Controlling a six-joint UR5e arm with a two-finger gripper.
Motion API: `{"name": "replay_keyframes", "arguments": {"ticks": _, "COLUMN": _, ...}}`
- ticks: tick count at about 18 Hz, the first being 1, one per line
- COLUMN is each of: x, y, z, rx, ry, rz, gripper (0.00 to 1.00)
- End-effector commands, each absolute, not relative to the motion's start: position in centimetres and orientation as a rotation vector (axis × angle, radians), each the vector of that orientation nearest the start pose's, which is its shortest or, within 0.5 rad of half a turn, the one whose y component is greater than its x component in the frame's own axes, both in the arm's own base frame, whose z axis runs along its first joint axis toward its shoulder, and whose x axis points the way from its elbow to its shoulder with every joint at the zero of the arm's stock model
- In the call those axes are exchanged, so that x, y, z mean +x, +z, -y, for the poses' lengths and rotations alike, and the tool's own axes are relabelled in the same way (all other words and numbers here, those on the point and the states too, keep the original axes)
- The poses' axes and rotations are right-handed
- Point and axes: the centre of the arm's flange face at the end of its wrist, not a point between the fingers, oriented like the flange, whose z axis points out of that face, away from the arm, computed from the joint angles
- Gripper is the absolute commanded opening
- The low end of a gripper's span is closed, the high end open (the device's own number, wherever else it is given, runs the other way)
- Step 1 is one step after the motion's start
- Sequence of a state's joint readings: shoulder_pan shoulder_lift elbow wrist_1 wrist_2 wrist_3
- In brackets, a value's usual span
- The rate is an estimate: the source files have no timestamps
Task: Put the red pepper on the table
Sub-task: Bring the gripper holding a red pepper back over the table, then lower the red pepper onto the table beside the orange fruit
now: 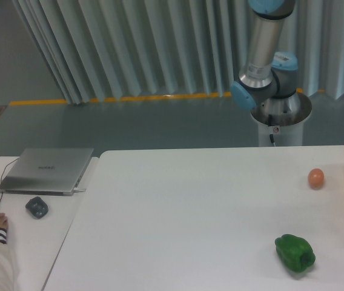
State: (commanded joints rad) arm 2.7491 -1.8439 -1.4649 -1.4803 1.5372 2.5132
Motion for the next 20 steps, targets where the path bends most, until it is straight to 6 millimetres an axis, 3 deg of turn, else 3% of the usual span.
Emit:
{"name": "replay_keyframes", "arguments": {"ticks": 3, "x": -46.8, "y": 40.4, "z": -37.4, "rx": -2.479, "ry": -0.126, "rz": -1.684, "gripper": 0.49}}
{"name": "replay_keyframes", "arguments": {"ticks": 5, "x": -44.9, "y": 40.0, "z": -39.1, "rx": -2.497, "ry": -0.144, "rz": -1.606, "gripper": 0.49}}
{"name": "replay_keyframes", "arguments": {"ticks": 7, "x": -42.8, "y": 40.9, "z": -40.9, "rx": -2.562, "ry": -0.134, "rz": -1.515, "gripper": 0.49}}
{"name": "replay_keyframes", "arguments": {"ticks": 11, "x": -38.6, "y": 40.5, "z": -45.4, "rx": -2.701, "ry": -0.114, "rz": -1.291, "gripper": 0.49}}
{"name": "replay_keyframes", "arguments": {"ticks": 14, "x": -35.2, "y": 38.5, "z": -47.9, "rx": -2.77, "ry": -0.092, "rz": -1.172, "gripper": 0.45}}
{"name": "replay_keyframes", "arguments": {"ticks": 20, "x": -30.8, "y": 32.7, "z": -50.6, "rx": -2.974, "ry": -0.037, "rz": -1.276, "gripper": 0.46}}
